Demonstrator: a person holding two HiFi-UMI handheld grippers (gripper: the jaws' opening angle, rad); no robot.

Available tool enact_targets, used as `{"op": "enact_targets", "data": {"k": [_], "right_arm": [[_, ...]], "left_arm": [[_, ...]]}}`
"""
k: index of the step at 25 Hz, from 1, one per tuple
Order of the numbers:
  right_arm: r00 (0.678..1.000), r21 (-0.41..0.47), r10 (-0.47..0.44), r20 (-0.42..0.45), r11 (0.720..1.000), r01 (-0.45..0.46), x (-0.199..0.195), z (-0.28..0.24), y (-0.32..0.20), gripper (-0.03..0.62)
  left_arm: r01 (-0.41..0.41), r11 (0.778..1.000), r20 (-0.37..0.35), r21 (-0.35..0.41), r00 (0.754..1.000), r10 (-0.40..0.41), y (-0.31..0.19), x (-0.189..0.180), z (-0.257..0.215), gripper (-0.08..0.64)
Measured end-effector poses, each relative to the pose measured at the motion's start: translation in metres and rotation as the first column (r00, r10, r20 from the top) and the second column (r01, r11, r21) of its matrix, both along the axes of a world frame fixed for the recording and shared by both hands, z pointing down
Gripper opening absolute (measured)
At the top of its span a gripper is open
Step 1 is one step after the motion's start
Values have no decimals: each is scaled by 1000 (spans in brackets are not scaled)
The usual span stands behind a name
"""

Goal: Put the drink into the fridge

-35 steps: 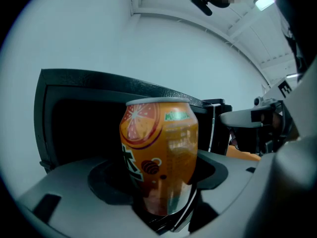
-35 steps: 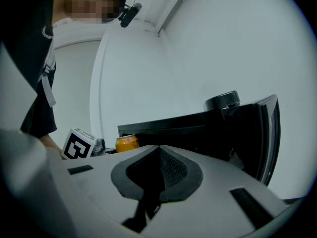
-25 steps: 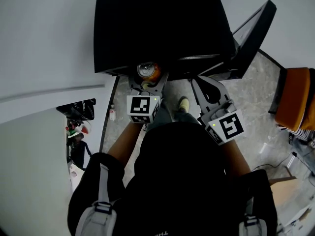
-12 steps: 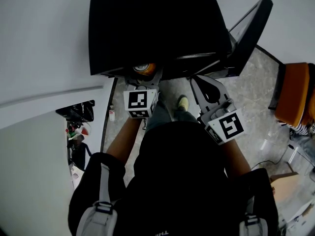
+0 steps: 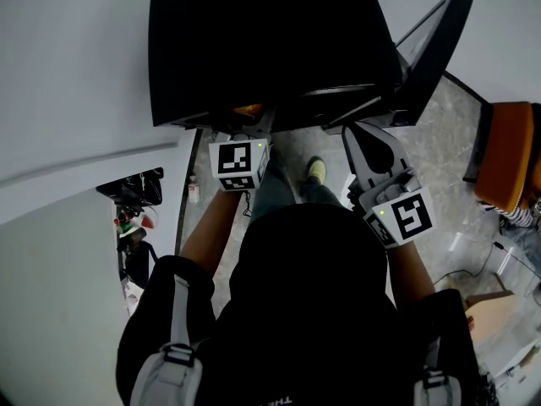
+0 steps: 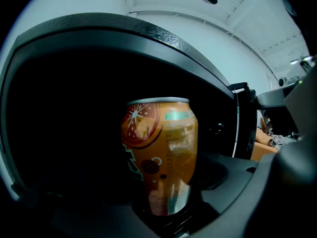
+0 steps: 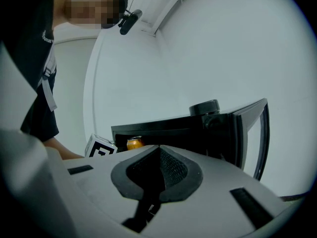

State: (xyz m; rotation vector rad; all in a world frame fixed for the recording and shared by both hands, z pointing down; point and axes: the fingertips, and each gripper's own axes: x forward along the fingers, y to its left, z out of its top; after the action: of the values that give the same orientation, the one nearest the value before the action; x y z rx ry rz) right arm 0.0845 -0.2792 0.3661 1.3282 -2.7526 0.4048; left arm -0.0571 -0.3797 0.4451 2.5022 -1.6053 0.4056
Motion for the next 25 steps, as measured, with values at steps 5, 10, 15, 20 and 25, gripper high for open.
{"op": "enact_targets", "data": {"k": [5, 10, 15, 20, 25], "right_arm": [[998, 26, 62, 5, 998, -62, 12, -15, -6, 14], [998, 18, 54, 39, 998, -55, 18, -21, -2, 14], [997, 39, 68, 35, 997, -69, 23, -36, -2, 14], [996, 49, 81, 43, 995, -84, 27, -45, -3, 14], [995, 51, 81, 52, 995, -84, 25, -47, -2, 14]], "left_arm": [[-2, 1000, 10, 7, 1000, 1, -7, -3, 0, 345], [9, 1000, 13, 2, 1000, -9, -11, -6, 4, 345], [4, 1000, 13, 9, 1000, -4, -19, -3, 3, 344], [8, 1000, 13, 2, 1000, -8, -23, -5, 7, 344], [15, 1000, 16, 5, 1000, -15, -29, -5, 8, 345]]}}
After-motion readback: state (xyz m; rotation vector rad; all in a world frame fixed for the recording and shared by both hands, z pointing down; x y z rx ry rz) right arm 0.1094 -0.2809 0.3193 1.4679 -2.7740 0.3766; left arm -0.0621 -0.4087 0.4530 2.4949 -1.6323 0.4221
